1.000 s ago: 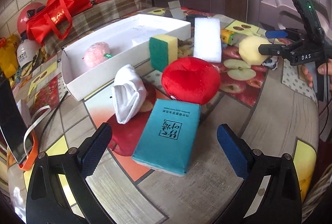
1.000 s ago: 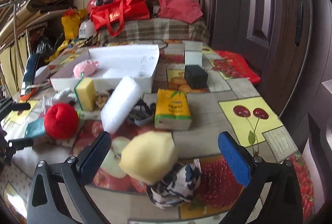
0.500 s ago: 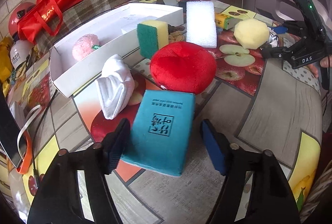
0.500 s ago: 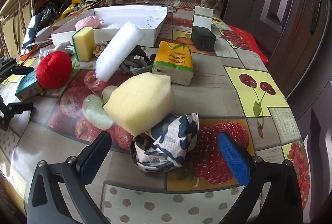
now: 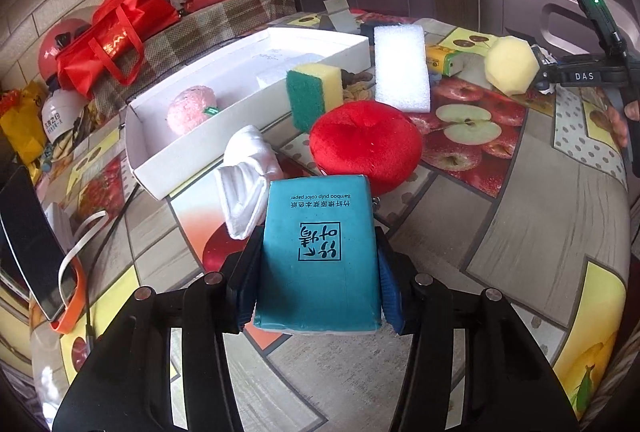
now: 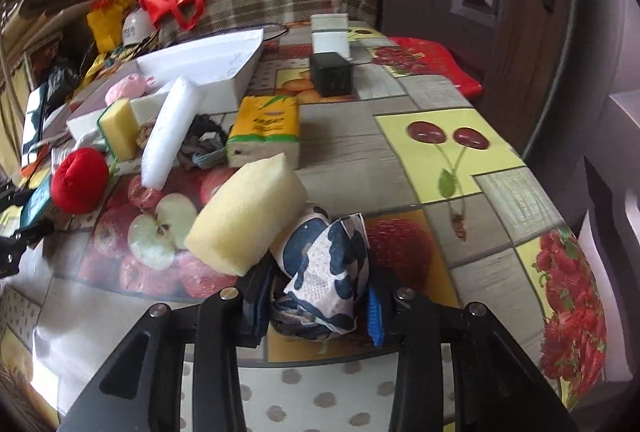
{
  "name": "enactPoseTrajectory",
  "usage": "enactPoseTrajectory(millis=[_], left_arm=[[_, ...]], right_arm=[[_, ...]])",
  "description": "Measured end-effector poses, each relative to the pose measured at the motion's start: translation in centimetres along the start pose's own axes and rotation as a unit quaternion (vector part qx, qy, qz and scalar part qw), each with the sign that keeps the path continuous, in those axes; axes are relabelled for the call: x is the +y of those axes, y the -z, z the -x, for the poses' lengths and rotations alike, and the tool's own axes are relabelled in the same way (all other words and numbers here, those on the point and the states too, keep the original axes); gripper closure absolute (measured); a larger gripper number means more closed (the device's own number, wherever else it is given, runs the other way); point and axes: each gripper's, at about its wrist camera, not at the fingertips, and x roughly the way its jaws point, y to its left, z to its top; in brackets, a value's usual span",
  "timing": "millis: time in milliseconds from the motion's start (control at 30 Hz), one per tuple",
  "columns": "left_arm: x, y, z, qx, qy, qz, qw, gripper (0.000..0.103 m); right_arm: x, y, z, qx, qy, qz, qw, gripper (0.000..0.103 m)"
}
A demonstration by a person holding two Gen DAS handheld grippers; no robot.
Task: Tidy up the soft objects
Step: 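Place the tissue pack and cow-print cloth into the white box with both grippers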
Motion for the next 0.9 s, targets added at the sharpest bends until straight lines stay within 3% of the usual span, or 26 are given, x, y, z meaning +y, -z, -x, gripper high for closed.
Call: enactPoseTrajectory(millis=[133, 233, 333, 433, 633, 900], left_arm=[[1.1, 0.4, 2.0, -0.044, -0.013, 0.036, 0.9983, 0.053], [2.0, 0.8, 3.1, -0.070, -0.030, 0.064, 0.9950, 0.053], [3.6, 0.9, 3.8, -0.095, -0.043, 0.105, 0.9890, 0.053], [4.9, 0.6, 4.1, -0.130, -0.069, 0.154, 0.9770, 0.053], [5.4, -0.3, 3.8, -0.158, -0.145, 0.194, 0.9573, 0.053], [6.6, 0.0, 3.8, -0.168, -0.181, 0.230, 0.9415, 0.053]], right_arm=[[-1.6, -0.2, 2.9, -0.052, 0.010, -0.046, 0.998, 0.066], [-1.2, -0.8, 4.9, -0.106, 0.018, -0.042, 0.993, 0.066], [0.0, -2.0, 6.0, -0.152, -0.025, -0.038, 0.987, 0.066], [2.1, -2.8, 6.1, -0.180, -0.060, -0.029, 0.981, 0.066], [6.6, -3.6, 2.6, -0.196, -0.058, 0.005, 0.979, 0.065], [8.9, -4.3, 0.6, -0.182, -0.045, 0.024, 0.982, 0.065]])
